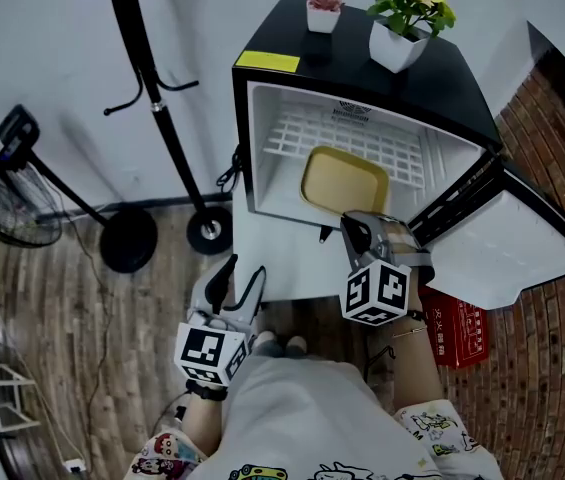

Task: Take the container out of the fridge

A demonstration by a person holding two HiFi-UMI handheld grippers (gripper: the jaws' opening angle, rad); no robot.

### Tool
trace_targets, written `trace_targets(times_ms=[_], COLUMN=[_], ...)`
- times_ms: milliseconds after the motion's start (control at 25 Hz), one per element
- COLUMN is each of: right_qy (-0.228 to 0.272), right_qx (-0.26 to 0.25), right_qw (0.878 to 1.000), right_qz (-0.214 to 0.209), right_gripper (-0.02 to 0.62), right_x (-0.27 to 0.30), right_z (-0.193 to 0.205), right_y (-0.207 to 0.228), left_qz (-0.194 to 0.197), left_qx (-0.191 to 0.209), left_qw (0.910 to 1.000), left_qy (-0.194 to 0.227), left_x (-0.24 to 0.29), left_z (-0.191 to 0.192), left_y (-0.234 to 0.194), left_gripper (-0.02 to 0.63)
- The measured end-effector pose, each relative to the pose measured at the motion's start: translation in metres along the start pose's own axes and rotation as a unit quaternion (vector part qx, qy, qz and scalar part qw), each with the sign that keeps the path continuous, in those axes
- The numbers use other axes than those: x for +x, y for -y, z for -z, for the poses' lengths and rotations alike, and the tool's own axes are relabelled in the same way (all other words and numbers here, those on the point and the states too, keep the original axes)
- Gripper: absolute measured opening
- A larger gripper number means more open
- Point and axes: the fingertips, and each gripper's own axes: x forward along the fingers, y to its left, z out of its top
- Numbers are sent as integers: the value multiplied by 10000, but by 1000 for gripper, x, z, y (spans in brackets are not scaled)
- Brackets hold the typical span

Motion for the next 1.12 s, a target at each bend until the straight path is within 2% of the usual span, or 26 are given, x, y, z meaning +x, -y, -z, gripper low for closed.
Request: trace_targets(times_ms=[760, 1120], right_qy=[-138, -30], right_qx=[943, 1837], right_qw=[9945, 9821], right_qz=[-445, -406], right_gripper=[12, 12], right_x=[-14, -28], right_z=[29, 45], right_y=[-60, -64], left_qz=[146, 347], left_qx=[-65, -62], left_qw=[9996, 9986], left_qy=[-238, -394], left_x=[12, 26], left_z=[16, 20], left_y=[8, 19], left_gripper=[190, 189])
